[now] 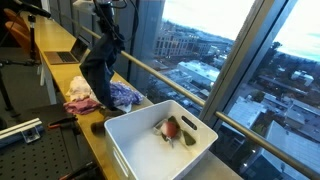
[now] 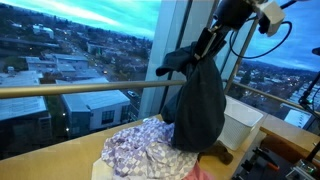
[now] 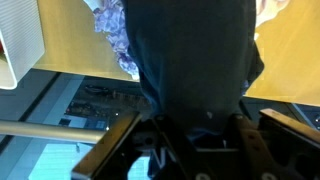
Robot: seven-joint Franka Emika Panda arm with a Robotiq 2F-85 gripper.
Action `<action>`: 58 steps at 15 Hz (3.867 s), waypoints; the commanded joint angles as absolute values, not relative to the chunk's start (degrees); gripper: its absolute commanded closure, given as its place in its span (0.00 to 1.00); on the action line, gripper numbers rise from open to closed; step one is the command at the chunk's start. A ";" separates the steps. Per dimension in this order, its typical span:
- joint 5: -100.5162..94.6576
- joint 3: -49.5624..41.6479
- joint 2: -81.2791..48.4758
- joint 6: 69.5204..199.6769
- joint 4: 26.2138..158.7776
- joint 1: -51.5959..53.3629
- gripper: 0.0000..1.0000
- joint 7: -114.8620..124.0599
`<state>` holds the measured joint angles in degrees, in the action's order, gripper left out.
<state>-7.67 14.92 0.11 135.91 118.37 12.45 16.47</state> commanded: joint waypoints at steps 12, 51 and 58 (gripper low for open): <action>-1.58 -1.73 -5.23 135.67 114.81 -2.47 0.00 -2.20; 7.77 -0.44 -59.48 119.74 66.06 -13.12 0.58 -7.15; 8.28 -0.29 -47.20 120.62 72.28 -14.26 0.95 -7.13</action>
